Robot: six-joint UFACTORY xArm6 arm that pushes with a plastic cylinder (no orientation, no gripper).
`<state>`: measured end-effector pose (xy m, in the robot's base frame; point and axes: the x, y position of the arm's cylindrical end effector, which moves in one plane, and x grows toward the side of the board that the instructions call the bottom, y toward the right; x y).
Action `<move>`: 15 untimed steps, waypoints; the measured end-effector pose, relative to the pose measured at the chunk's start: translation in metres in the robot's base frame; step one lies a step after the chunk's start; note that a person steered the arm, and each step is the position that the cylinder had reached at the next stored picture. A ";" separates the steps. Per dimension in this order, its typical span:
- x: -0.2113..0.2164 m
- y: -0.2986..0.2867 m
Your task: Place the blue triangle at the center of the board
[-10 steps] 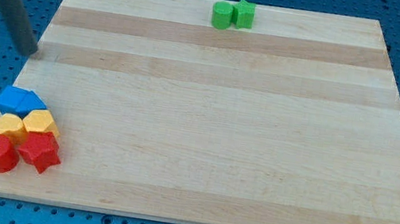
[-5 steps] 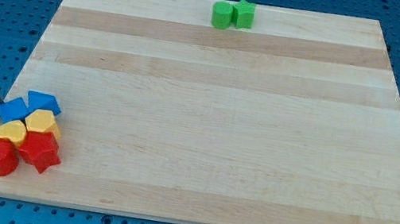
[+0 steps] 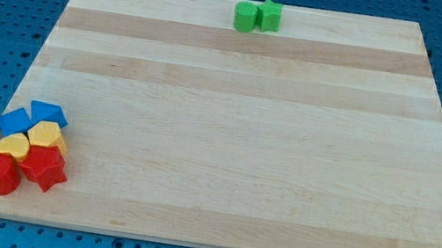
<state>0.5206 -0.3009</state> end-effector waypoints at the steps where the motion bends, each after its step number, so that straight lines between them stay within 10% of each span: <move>1: 0.000 0.015; 7: -0.077 0.056; 9: -0.058 -0.004; 15: -0.006 0.054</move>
<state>0.5151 -0.2471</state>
